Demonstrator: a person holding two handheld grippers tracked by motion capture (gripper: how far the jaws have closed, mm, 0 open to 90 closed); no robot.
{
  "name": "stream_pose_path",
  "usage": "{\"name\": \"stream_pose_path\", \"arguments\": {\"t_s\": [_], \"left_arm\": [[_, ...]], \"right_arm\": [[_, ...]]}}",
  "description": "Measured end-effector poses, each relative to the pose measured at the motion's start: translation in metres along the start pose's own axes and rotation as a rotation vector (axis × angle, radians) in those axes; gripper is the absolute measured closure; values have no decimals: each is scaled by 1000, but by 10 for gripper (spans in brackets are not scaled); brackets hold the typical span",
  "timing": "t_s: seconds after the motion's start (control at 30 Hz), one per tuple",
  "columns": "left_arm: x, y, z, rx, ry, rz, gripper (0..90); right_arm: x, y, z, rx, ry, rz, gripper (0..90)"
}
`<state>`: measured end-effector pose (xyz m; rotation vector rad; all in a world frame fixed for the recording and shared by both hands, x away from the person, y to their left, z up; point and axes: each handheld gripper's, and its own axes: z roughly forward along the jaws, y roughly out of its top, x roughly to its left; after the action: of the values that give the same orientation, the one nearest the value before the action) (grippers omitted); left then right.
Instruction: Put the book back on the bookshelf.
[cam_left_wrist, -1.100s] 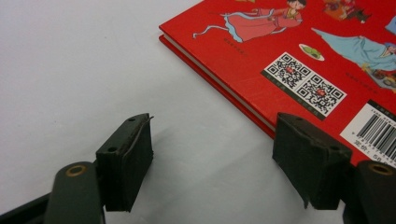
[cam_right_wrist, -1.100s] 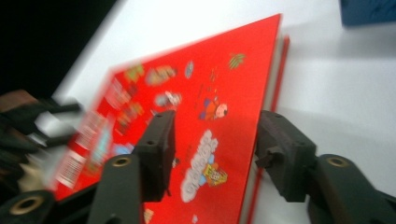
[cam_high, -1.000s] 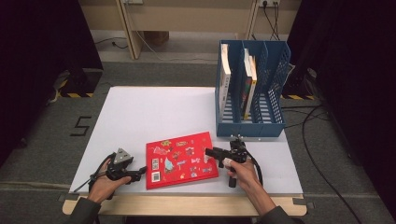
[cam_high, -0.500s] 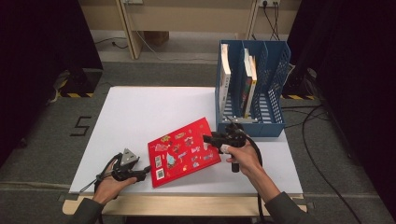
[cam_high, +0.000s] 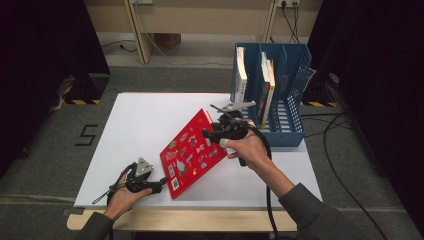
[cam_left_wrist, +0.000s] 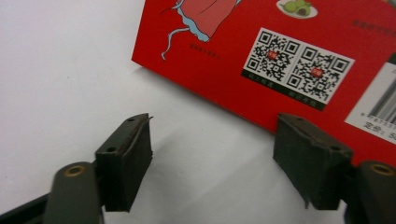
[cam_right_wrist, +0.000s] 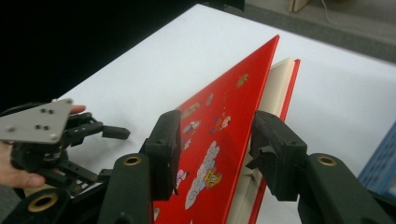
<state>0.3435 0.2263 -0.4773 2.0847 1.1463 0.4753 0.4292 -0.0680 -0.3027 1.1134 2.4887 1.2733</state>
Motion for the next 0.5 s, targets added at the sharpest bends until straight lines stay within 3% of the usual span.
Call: {"name": "stream_pose_path", "arguments": {"t_s": [0.27,0.5], "left_arm": [[-1,2,4,-2,7,-12,196],[-1,3,6,6,13,-19,152]], "right_arm": [[34,27,0,3,9,-100,533],[62,42,2,8,50,-171,531]]}}
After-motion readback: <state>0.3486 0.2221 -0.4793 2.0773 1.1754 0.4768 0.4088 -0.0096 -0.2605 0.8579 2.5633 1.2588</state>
